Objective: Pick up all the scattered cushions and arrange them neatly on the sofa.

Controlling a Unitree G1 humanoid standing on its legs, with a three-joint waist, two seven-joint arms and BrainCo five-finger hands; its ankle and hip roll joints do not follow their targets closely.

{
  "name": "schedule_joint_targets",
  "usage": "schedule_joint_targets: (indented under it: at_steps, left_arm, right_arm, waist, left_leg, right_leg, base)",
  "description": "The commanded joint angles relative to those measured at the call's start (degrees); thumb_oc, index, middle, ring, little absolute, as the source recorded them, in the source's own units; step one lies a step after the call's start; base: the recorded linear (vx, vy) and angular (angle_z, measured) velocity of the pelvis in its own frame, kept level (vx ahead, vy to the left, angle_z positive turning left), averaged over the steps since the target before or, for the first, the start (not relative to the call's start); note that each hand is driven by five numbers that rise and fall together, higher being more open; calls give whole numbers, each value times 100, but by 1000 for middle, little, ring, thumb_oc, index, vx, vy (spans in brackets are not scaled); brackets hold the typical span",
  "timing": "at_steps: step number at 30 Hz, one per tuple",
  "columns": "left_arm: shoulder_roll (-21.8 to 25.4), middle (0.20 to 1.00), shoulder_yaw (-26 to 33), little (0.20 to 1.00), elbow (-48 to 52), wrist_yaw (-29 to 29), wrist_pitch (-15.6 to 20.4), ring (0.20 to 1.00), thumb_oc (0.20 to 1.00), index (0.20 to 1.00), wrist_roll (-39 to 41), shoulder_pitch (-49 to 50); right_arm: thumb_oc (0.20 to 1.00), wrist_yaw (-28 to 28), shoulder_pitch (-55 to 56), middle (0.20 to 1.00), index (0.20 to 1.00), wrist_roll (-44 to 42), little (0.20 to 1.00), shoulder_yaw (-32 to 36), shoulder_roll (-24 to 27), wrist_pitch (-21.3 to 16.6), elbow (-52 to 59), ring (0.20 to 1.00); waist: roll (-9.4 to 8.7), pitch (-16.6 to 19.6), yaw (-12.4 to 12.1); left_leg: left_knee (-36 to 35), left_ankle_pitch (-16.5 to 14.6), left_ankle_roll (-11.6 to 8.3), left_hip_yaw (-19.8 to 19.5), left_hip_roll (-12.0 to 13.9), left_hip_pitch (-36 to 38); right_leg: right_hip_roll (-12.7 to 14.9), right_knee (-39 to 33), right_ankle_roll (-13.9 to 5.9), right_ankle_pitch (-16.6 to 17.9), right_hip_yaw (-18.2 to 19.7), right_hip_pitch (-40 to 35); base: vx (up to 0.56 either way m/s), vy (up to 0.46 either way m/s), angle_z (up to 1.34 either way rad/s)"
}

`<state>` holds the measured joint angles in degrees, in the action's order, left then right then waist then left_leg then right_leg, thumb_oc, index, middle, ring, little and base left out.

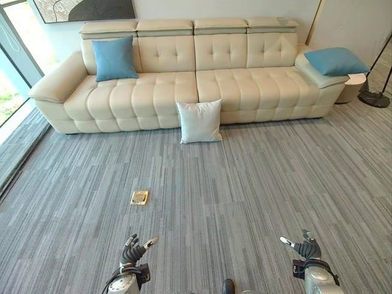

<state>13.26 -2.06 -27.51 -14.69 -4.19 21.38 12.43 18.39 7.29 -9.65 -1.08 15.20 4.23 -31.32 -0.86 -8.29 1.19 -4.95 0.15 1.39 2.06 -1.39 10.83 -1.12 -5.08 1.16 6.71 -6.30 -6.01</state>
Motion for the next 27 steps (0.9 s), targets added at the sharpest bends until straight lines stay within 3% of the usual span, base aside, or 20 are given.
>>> schedule_joint_targets:
  at_steps: [1, 27]
  left_arm:
    - [196, 1000, -17, 1000, -96, -63, 185, 1000, 1000, 1000, -74, -343]
    - [361, 1000, 272, 1000, 104, -74, 101, 1000, 1000, 1000, -271, -110]
  right_arm:
    - [1000, 99, -324, 1000, 1000, 85, 1000, 200, 211, -117, -110, 1000]
    - [1000, -34, -195, 1000, 1000, 318, 1000, 306, 418, 103, -206, 1000]
  waist:
    - [-20, 72, 43]
    - [-38, -60, -62]
  left_leg:
    - [-5, -393, -200, 342, 27, -135]
    - [-5, -348, -144, 199, -16, -333]
  right_leg:
    - [234, 8, -547, -1113, -80, -414]
    - [258, 8, -576, -1099, -143, -253]
  base:
    - [0, 0, 0]
    - [3, 4, 0]
